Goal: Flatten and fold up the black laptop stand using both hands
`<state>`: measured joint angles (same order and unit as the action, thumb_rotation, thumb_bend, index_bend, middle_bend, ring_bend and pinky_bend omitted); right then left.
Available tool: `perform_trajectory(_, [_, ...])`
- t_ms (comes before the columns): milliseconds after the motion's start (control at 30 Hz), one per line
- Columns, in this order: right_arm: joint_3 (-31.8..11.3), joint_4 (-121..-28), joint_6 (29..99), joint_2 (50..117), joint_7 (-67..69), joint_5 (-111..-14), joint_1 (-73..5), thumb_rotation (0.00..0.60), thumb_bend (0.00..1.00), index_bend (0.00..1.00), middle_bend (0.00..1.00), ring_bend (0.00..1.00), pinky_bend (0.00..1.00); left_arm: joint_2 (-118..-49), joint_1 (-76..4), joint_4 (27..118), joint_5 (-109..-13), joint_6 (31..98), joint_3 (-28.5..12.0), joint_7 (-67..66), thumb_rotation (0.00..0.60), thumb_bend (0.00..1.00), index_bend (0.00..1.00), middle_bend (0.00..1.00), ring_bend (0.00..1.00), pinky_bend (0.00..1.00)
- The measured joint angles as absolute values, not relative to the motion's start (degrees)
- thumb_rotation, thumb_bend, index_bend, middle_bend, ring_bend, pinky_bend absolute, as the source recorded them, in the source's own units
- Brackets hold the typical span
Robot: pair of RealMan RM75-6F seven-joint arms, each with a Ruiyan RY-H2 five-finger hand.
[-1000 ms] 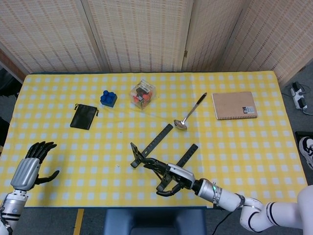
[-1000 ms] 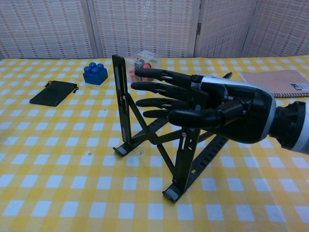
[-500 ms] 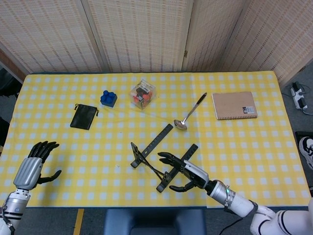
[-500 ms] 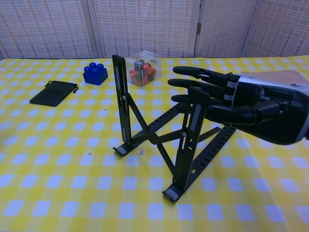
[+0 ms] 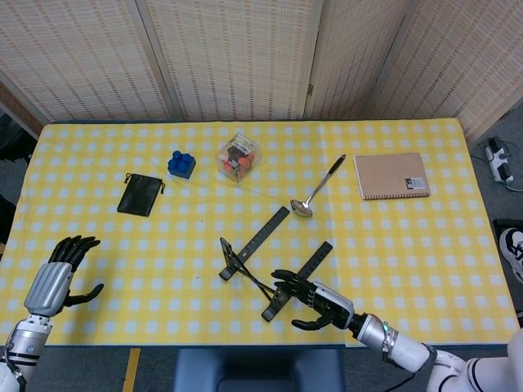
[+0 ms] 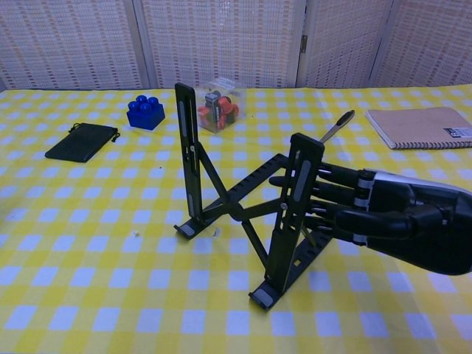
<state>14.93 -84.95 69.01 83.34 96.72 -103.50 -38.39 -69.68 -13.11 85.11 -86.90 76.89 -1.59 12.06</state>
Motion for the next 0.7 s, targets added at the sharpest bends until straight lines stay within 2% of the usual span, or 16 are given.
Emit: perform_trajectory(700, [17.00,-80.31,65.86,88.70,104.25,-103.89,-41.34,0.600,0.34,0.00,0.00,0.03,0.00,-69.46,-13.34,85.86,-86.85,76.78,-1.47,11.27,0.600,0.29,0.19,0.17,0.09,0.00])
